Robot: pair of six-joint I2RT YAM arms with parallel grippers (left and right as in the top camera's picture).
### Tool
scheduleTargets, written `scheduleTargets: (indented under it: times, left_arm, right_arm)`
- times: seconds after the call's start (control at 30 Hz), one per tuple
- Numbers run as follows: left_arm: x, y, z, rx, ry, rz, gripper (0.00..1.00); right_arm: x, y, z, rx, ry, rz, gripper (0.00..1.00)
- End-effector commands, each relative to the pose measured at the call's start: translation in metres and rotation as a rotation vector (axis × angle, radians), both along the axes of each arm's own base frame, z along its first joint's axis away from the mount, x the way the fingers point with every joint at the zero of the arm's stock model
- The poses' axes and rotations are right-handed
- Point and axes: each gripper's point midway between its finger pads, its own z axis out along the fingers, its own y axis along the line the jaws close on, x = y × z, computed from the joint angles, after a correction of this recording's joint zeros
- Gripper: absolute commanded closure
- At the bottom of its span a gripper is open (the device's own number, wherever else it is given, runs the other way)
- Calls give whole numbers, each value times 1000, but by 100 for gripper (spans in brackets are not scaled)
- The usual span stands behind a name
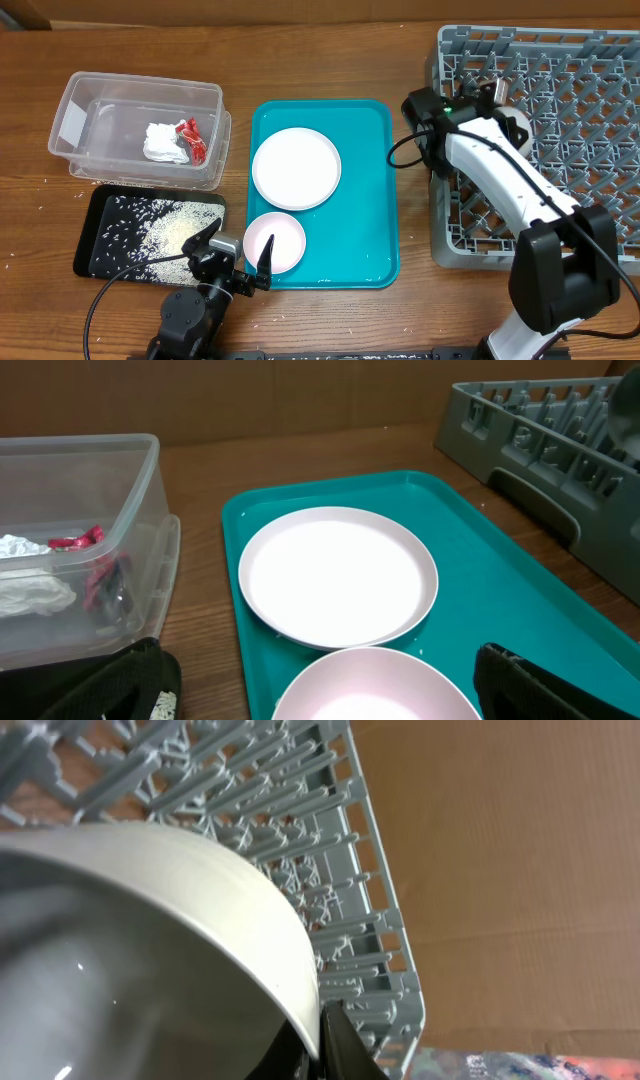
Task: Sort waste into correct bins and load items into the dishwasher
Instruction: 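Carry the grey bowl right and set it tilted in the rack, then reach the right gripper to the pink bowl and grip its rim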
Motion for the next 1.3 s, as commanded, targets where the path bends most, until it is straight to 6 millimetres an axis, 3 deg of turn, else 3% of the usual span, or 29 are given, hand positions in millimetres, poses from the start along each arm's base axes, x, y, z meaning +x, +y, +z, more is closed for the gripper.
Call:
scheduleTargets:
  times: [0.0,0.33,0.63,0.8,0.93,1.0,1.1,1.2,1.27]
  left_arm:
    - [0,1,1,7,-14,0,0]
    - [0,1,1,7,-14,0,0]
    - [0,1,1,7,-14,0,0]
    - [0,1,1,7,-14,0,0]
    - [0,1,1,7,-14,0,0]
    - [0,1,1,7,-14,0,0]
    - [0,1,1,7,-14,0,0]
    - [0,1,1,7,-14,0,0]
    - [0,1,1,7,-14,0,0]
  right_arm:
    - [8,-8,-1,-31,20,3,96]
    - [5,3,-12,12,92,39,96]
    - [-2,23,-11,-10,146,98,96]
    - [-4,25,-11,-16,165,105,96]
    - [-11,26,-16,2,217,107,79]
    - [-17,37,-26,61,259,123,73]
    - [-25,55,-39,136,305,151,74]
    - [-29,66,-38,137,292,166,74]
    - [-33,75,-38,137,291,180,67]
